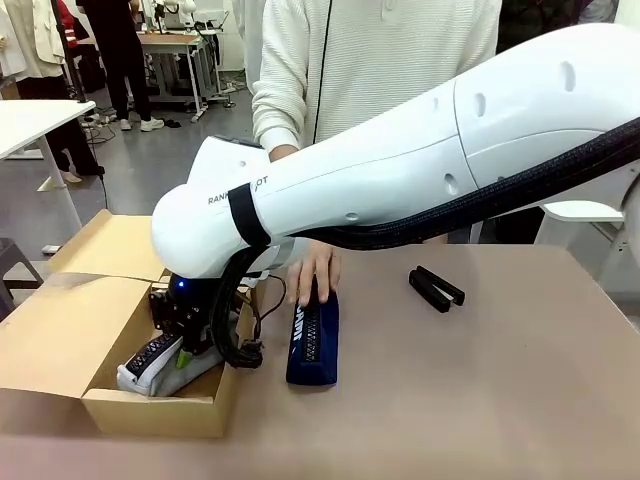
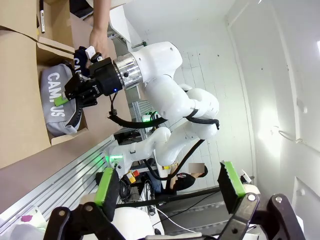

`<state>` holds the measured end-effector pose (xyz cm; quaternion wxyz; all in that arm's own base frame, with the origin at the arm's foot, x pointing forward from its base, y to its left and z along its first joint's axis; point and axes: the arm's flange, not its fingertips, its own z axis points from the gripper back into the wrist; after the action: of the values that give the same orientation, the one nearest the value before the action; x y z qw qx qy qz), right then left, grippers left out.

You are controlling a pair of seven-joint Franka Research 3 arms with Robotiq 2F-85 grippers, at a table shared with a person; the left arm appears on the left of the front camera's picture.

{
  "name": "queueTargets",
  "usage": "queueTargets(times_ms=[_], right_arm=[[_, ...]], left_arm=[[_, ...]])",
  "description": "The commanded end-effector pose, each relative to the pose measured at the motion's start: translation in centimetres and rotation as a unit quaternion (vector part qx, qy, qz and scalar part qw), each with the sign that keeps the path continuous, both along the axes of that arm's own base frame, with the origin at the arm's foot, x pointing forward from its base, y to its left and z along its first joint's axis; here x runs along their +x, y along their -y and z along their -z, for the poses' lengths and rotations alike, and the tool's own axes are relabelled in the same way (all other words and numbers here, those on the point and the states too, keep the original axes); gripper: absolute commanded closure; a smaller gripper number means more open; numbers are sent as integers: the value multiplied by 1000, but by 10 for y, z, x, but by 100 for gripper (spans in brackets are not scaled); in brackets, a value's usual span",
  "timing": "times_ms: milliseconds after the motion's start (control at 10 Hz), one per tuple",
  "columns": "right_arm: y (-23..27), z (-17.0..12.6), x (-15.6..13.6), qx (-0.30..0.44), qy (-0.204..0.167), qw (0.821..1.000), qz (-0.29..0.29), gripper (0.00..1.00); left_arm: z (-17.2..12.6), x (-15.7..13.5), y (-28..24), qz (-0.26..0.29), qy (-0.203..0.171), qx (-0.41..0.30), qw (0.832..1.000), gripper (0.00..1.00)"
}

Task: Place items inside the box.
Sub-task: Pick up a Pencil pouch or Stapler and place it inside the Mailer Box closest to the robot.

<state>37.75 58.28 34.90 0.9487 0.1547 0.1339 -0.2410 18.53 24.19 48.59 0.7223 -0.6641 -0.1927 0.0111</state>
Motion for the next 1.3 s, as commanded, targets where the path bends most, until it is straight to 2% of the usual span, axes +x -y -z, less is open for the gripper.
queueTargets(times_ms=[0, 100, 200, 300, 1200], right_arm=[[3, -6, -4, 3, -10, 1000, 7, 0], [2, -6, -5, 6, -7, 1000, 5, 0], [2, -7, -5, 8, -6, 1000, 4, 10], [2, -7, -5, 11, -6, 1000, 2, 0], [3, -10, -5, 15, -2, 1000, -4, 0]], left_arm=[[-2, 0, 0, 0, 12, -5, 1000, 0], [-2, 0, 0, 0, 12, -5, 1000, 0], [-2, 0, 0, 0, 12, -5, 1000, 0], [-2, 0, 0, 0, 12, -5, 1000, 0], [-2, 0, 0, 0, 12, -5, 1000, 0]])
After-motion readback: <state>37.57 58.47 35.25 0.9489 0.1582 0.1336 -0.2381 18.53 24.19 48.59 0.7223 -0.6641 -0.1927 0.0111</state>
